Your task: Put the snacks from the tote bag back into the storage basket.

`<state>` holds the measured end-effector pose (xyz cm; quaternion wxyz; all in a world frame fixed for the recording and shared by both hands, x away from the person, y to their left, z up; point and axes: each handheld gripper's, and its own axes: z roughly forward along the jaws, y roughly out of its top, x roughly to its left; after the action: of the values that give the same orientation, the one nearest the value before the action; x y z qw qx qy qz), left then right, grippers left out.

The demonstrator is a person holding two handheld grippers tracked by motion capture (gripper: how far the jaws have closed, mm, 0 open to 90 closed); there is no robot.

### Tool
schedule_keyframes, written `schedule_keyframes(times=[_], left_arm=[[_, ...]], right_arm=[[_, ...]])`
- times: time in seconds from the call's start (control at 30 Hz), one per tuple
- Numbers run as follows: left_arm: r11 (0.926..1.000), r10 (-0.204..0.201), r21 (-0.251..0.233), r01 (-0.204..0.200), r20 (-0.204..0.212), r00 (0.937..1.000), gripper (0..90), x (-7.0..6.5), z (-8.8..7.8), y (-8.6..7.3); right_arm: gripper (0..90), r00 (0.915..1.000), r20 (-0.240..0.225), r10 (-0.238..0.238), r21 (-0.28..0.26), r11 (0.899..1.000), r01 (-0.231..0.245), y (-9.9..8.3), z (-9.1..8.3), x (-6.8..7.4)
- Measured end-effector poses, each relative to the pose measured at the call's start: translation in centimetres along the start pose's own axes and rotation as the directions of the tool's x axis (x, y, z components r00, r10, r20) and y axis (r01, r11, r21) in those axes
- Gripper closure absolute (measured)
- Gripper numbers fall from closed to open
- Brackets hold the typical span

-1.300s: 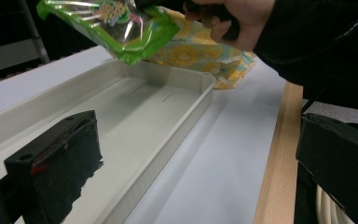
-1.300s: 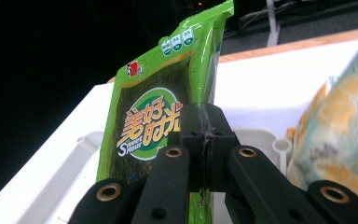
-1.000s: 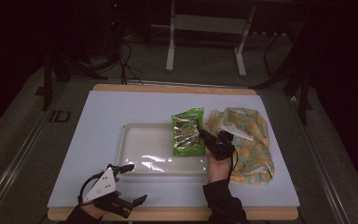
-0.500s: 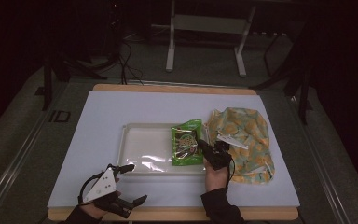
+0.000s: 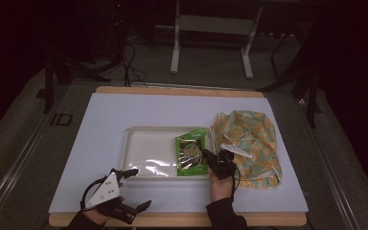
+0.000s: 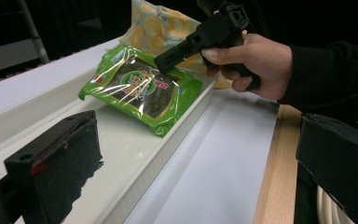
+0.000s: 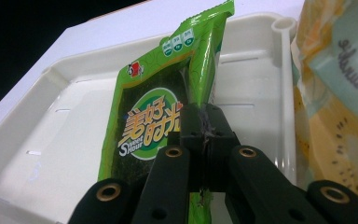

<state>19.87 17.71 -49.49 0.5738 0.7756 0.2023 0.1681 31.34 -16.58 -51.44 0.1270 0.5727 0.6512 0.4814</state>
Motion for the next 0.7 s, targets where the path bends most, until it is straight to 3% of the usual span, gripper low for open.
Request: schedule_keyframes(times=[0.3,0.53,0.7], left_arm=[[1.0,0.001,0.002,-0.001,0.001,1.0,0.4,0.0,0.03,0.0],[1.0,0.0,0.002,0.0,0.002,1.0,0.4,-0.01,0.07,0.0],[1.0,-0.002,0.001,0.002,0.003,1.0,0.4,0.01,0.09,0.0]], right_arm=[[88.9,0.9999,0.005,-0.011,0.011,1.0,0.011,-0.23,-0.12,-0.05],[88.6,0.9998,-0.011,0.017,0.023,1.0,-0.017,-0.57,-0.29,-0.65],[88.0,1.0,0.0,-0.001,0.039,0.999,0.001,-0.73,-0.04,-0.61]])
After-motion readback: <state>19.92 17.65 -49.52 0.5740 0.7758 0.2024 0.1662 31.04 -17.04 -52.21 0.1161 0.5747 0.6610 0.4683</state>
